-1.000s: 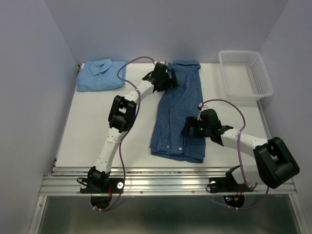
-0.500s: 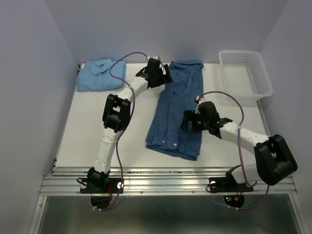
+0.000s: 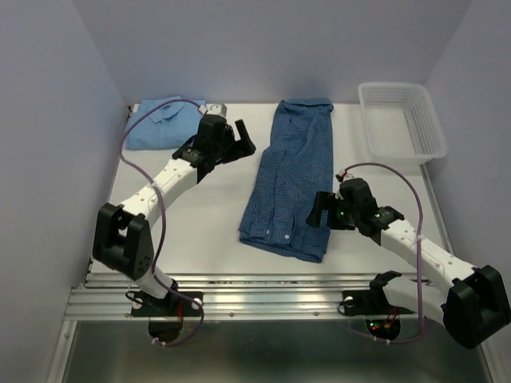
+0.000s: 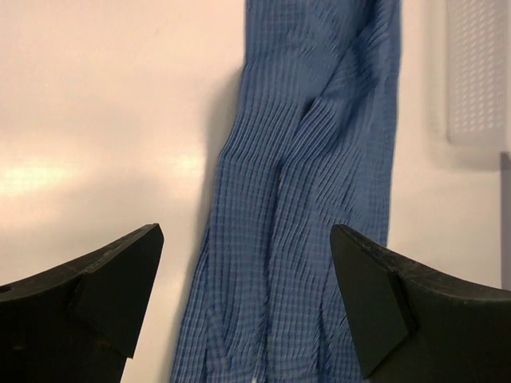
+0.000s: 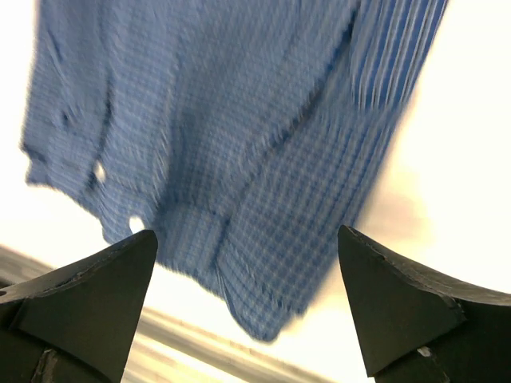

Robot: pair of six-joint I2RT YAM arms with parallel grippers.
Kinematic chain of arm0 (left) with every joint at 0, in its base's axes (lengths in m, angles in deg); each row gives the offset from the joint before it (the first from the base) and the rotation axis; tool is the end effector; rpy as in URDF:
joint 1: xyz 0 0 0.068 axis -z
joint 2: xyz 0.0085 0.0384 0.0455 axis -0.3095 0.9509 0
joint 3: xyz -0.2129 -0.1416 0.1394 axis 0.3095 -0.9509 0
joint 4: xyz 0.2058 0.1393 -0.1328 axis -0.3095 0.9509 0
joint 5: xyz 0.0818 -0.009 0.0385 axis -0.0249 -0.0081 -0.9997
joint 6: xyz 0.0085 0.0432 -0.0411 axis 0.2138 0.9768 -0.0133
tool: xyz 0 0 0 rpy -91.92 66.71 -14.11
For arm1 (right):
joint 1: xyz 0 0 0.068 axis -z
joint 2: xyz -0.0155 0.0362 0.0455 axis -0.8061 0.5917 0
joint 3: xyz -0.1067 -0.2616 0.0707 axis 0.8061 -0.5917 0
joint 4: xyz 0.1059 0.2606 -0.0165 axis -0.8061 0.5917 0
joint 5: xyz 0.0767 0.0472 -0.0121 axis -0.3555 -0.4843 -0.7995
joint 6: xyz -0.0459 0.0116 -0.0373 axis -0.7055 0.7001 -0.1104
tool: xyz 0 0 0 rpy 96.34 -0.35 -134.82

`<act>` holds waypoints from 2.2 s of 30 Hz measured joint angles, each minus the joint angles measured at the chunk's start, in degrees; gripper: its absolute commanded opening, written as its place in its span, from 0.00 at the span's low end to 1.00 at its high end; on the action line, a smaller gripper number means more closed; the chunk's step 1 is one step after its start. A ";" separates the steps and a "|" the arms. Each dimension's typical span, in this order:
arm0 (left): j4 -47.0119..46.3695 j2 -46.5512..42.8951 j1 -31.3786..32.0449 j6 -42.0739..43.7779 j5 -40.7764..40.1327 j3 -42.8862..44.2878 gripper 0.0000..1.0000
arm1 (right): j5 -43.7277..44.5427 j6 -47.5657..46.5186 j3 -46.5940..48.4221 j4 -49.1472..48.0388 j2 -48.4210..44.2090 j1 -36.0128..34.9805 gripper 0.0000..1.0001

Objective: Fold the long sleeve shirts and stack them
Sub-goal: Fold the shirt

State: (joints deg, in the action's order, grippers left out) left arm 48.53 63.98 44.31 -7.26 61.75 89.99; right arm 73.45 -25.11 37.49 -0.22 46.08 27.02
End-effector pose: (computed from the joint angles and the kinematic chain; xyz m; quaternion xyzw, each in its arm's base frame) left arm 0.3743 -0.1866 0.3330 -0.0305 0.8381 -0.2780 0.4683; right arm 0.2045 0.1081 0.2187 -0.0029 0.9238 0.2194 0.3138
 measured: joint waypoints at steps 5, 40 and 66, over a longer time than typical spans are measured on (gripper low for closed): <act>-0.39 -10.69 0.44 -2.75 0.85 -21.16 0.99 | -4.96 2.69 -2.97 6.80 -1.55 0.00 1.00; 2.82 -16.09 13.38 -15.58 20.06 -35.82 0.00 | -7.82 9.22 -3.69 17.42 -5.29 0.04 0.01; -1.07 21.14 -1.09 -3.56 17.38 20.06 0.00 | 26.95 -1.40 24.52 -12.13 24.35 7.58 0.01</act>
State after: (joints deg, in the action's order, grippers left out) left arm 47.46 85.12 43.22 -10.82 79.13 110.05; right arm 100.40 -26.50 62.01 -12.35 70.43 34.61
